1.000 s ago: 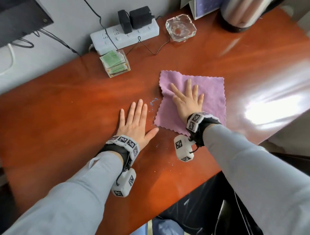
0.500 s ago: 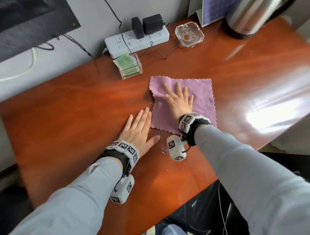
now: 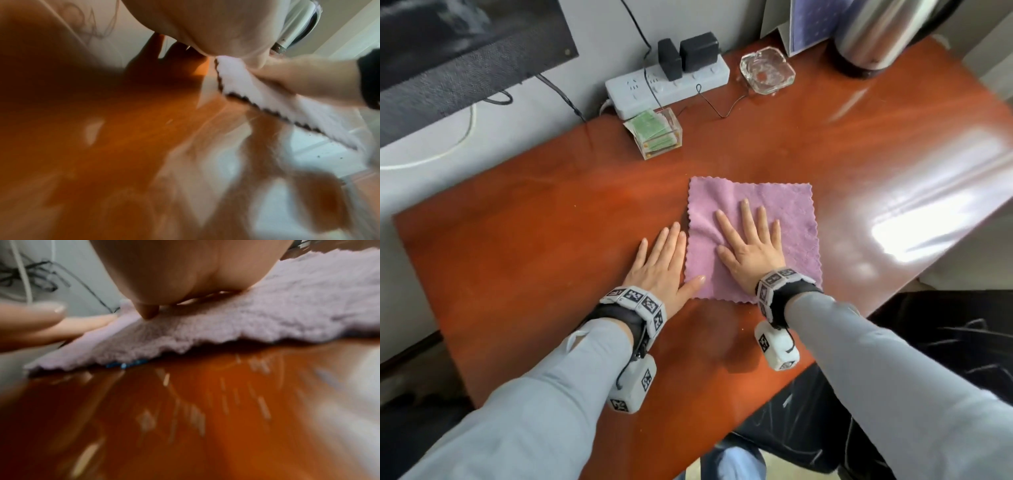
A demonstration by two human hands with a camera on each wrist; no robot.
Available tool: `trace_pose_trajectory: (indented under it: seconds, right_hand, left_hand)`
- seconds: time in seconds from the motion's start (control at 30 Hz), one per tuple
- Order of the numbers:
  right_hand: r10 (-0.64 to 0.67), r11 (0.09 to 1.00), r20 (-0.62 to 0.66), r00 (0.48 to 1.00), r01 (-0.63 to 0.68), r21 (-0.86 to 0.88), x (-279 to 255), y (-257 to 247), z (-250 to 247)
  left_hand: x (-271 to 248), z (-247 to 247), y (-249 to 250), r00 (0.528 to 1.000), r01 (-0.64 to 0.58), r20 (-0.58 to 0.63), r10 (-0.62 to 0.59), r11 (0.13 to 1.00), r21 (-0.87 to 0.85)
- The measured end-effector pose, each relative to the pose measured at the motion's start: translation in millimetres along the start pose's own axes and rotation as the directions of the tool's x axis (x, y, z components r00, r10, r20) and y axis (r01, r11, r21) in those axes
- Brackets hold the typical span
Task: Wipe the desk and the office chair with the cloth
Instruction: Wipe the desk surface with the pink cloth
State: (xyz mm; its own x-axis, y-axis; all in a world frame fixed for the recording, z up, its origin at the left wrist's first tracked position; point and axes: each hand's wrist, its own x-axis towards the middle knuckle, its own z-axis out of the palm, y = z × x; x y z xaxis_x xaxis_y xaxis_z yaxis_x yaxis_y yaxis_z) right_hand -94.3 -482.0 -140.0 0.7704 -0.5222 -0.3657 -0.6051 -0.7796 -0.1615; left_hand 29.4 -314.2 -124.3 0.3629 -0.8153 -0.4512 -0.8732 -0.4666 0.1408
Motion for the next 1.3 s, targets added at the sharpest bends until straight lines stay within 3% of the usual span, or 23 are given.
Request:
trace_pose_trajectory:
  seconds: [0.13,0.27,0.5,0.67,0.77,0.9,1.13,1.3]
  right_hand:
    - [-0.002,1.000,-0.014,1.000,0.002,-0.004,-61.4,-25.8,30.0]
    - [0.059,0.998,-0.027,0.998,-0.058,0.028,-73.2,-36.4,43.5]
    - [0.088,0.996,-0.029,0.996,-0.087,0.031,-12.4,-26.0,13.7]
    - [0.095,0.984,0.028,0.995,-0.098,0.151,59.8,2.1,-31.9]
    - [0.155,0.962,-0.026,0.988,-0.145,0.233,78.3,27.9,-57.5]
    - [0.185,0.971,-0.004,0.983,-0.182,0.153,89.7,44.8,-56.2]
    - [0.000,1.000,-0.032,1.000,0.000,0.006,135.9,10.5,-59.6]
    - [-0.114,0.992,0.001,0.993,0.114,-0.052,112.0,-22.9,-43.2]
  left_hand:
    - [-1.0,-5.0,2.7,0.999,0.008,0.050,-0.005,0.998,-0.058]
    - [-1.1,-1.6,-0.9,0.999,-0.018,0.044,0.020,0.999,-0.050]
    - [5.0,0.6,-2.5,1.000,-0.001,-0.027,0.001,1.000,0.008]
    - [23.0,-8.4,-6.2,0.997,0.050,-0.049,-0.051,0.999,-0.018]
    - [35.4,-17.6,-11.3,0.996,0.081,-0.047,-0.081,0.997,0.003]
    - [47.4,-22.0,-16.2,0.994,0.102,-0.044,-0.101,0.995,0.021]
    - [45.7,-12.3,-21.2,0.990,0.082,-0.113,-0.079,0.996,0.019]
    - [44.5,-18.6,-17.6,0.988,0.085,-0.126,-0.090,0.996,-0.041]
